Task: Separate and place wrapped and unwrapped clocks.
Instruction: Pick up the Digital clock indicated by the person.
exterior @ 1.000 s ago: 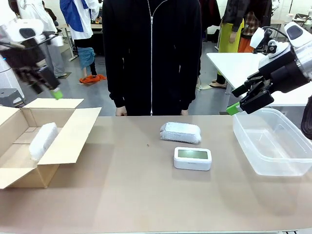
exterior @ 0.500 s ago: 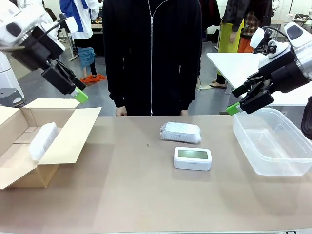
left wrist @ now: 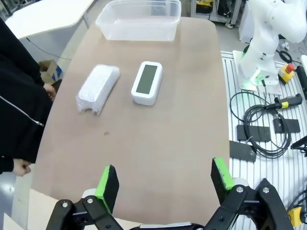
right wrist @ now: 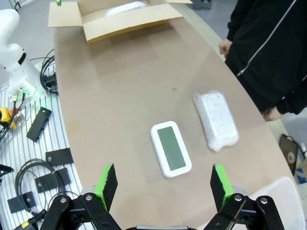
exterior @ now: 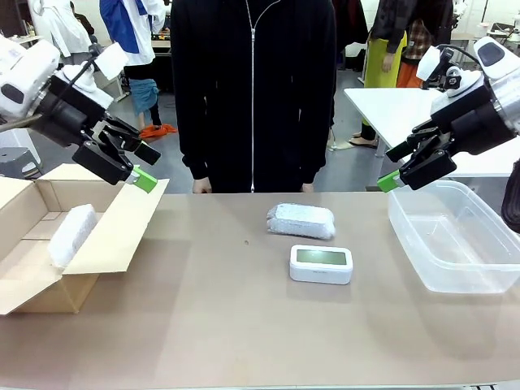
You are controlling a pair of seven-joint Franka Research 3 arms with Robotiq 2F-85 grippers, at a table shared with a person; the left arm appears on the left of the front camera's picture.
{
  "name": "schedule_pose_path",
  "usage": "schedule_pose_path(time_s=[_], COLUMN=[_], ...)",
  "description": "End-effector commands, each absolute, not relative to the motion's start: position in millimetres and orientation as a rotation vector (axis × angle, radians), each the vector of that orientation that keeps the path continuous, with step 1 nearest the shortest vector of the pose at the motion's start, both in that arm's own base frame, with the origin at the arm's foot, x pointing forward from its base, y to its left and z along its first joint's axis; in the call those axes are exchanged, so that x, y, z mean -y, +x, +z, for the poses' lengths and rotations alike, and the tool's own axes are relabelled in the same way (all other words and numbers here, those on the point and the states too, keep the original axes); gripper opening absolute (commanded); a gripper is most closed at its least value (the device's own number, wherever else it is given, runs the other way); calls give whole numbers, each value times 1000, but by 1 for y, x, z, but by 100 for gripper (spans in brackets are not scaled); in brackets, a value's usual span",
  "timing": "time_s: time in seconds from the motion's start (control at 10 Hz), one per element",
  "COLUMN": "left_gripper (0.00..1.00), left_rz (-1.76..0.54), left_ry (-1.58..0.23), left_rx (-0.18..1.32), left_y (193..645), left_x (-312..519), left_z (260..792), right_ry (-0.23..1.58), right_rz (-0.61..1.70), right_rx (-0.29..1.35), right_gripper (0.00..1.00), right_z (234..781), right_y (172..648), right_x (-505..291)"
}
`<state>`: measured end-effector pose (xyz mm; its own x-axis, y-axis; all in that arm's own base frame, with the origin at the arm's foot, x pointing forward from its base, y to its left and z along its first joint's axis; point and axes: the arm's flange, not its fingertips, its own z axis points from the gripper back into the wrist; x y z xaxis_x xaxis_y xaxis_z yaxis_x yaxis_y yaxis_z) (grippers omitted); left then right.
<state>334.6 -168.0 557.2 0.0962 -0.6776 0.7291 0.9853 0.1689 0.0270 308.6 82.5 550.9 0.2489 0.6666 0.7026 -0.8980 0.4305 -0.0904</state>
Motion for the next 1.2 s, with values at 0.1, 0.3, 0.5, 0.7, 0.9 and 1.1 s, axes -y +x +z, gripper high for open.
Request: schedule_pose_path(time_s=[0.1,0.3,0.5,0.7,0.9,1.1], left_gripper=[100,100,100,100,100,100], left_rz=[-1325,-1348,-1348,-1348,-1348,-1348], left_ry=[-545,-537,-537,-537,-537,-537], left_rx=[721,707,707,707,707,707], left_y=[365,338,338,338,338,338], left_x=[168,167,167,167,167,167], left_z=[542,556,556,556,556,556], right_ry=[393,393,393,393,393,393], right_rz=[1110,1110,1110,1110,1110,1110], right_rx=[754,754,754,754,754,754], right_gripper=[100,100,100,100,100,100], right_z=[548,548,548,548,548,548], right_y=[310,310,310,310,310,310], right_x=[-82,-82,-82,-82,-82,-82])
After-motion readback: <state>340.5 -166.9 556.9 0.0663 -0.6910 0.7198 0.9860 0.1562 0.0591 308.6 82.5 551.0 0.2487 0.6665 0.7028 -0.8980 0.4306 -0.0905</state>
